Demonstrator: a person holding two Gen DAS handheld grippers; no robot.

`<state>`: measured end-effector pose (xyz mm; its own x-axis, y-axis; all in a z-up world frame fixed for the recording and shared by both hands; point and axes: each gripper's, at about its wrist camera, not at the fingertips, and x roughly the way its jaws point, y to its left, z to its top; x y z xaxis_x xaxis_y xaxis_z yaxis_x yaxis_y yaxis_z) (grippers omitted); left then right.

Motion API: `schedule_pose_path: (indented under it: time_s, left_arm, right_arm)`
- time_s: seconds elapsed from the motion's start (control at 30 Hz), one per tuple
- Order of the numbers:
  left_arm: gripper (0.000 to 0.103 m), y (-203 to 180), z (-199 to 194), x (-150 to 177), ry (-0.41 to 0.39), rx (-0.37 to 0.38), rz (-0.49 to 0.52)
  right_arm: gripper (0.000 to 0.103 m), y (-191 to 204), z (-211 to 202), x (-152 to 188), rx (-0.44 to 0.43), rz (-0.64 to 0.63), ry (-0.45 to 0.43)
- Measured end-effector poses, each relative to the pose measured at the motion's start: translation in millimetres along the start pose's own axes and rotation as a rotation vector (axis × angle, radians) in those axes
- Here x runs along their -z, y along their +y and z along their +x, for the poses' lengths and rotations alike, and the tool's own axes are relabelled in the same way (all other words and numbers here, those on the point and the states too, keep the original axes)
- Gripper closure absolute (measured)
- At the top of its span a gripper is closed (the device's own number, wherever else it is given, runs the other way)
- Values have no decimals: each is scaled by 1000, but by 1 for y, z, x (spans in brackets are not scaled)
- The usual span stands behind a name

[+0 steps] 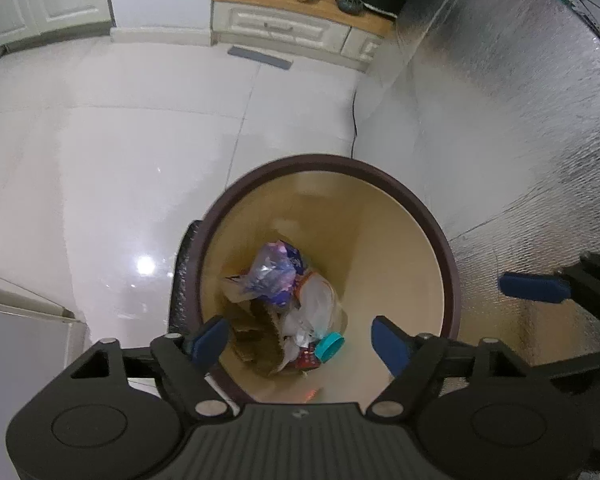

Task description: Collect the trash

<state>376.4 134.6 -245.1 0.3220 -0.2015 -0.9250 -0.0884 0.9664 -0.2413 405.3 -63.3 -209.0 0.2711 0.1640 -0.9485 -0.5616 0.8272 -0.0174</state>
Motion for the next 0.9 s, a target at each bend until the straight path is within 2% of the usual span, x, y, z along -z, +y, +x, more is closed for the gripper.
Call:
schedule_pose_path:
  time_s: [0.2,0.6,0.9]
  left_arm:
    - [16,2,-32,12,-47,-14,13]
    - [3,-5,-130,39,-232,-18,58]
    - [2,-23,-205,75,-375,-25,94]
  right_arm:
    - [23,-1,-24,17,53,114,-29]
    - [13,-1,-129,41,101,226,-272]
    - [4,8,-197,81,151,267,-394]
